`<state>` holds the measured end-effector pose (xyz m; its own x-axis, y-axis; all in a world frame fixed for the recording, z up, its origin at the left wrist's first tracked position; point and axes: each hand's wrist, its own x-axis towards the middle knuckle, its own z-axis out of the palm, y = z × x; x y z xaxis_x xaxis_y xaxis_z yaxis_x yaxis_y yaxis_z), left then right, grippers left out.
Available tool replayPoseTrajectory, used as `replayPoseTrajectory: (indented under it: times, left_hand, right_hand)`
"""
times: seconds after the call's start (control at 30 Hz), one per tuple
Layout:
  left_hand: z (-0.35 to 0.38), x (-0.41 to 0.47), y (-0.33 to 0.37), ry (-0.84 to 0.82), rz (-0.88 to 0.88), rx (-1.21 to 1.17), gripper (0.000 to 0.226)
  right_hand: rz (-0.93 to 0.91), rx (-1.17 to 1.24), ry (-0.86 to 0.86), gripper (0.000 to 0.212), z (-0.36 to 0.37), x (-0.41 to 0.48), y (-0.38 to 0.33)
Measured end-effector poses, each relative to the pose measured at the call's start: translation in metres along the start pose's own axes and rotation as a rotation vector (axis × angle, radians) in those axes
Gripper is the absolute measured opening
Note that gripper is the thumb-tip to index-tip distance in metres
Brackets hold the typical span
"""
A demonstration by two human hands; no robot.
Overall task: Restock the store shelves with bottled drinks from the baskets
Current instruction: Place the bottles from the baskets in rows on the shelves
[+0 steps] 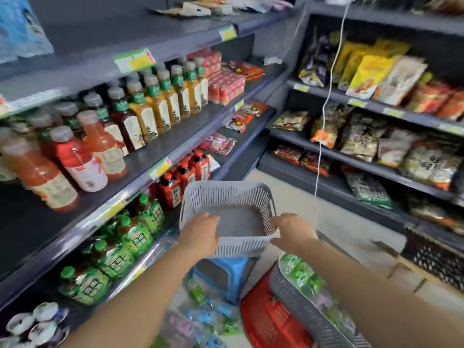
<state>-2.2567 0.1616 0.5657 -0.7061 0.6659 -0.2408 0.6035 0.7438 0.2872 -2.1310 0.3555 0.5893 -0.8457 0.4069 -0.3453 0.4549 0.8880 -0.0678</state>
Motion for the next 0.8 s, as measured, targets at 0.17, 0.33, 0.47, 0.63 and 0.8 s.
replayPoseTrajectory:
  times: [0.17, 0.33, 0.47, 0.63, 0.8]
  left_hand:
    - [0.050, 0.044, 0.081, -0.107, 0.113, 0.001, 0.060]
    - [0.101, 0.076, 0.149, -0.185, 0.208, 0.057, 0.046]
    - [0.145, 0.103, 0.192, -0.258, 0.280, 0.085, 0.048]
    - [0.204, 0.133, 0.229, -0.348, 0.335, 0.142, 0.048]
    - [0.257, 0.160, 0.247, -0.429, 0.354, 0.185, 0.040]
  right_hand:
    - [0.117, 0.067, -0.043, 0.047, 0.028, -0.010, 0.087]
    - [0.220, 0.134, -0.098, 0.032, 0.059, -0.017, 0.156]
    - [0.313, 0.181, -0.172, 0.027, 0.088, -0.014, 0.204]
    - [0.340, 0.261, -0.249, 0.035, 0.136, -0.001, 0.249]
    - [0.375, 0.301, -0.344, 0.032, 0.187, 0.017, 0.279]
